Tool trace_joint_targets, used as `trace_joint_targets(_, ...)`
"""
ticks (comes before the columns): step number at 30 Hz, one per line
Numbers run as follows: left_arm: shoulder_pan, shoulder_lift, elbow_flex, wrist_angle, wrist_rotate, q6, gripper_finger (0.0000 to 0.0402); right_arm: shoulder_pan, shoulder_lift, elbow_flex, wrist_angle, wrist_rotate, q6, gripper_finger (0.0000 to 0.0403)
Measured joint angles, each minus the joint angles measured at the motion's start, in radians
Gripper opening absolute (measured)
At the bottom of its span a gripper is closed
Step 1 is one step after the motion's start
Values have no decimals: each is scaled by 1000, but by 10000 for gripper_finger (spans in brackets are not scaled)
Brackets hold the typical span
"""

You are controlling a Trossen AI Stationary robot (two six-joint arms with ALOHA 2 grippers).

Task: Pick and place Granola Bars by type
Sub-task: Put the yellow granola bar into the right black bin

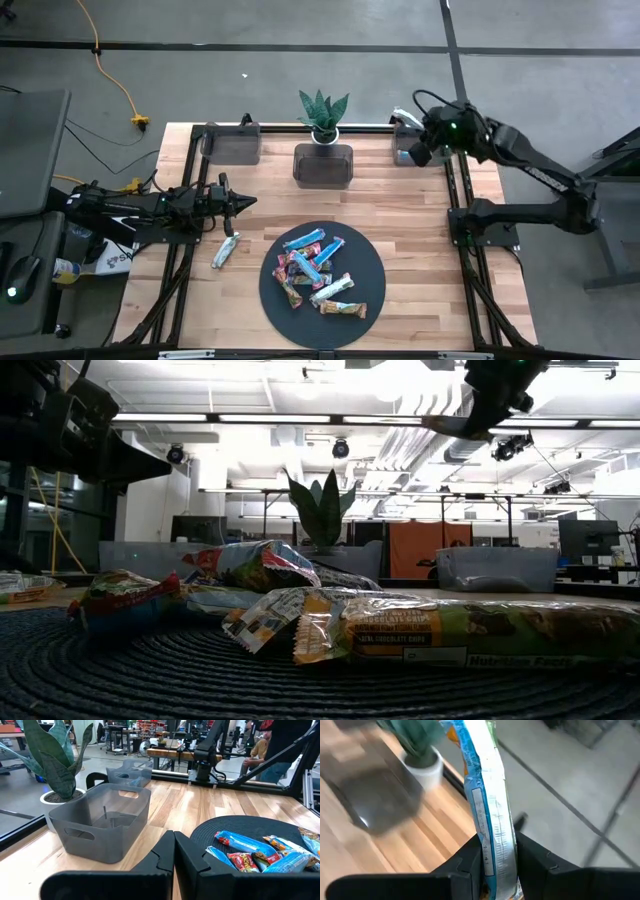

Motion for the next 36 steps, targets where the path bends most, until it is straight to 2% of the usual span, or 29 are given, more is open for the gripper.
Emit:
trace_joint_targets(5,0,0,0,0,0,0,1,-53,140,141,-160,42,-114,87)
trace_joint_targets(11,0,0,0,0,0,0,1,-117,282,220,-273,89,-253,87)
trace_joint_targets(22,0,0,0,0,0,0,1,-199,478,220,-425,131,-404,87)
trace_joint_targets(26,0,0,0,0,0,0,1,-222,536,220,-438,154,-424,87)
trace_joint_targets(36,0,0,0,0,0,0,1,-300,637,219,-444,136,-463,87)
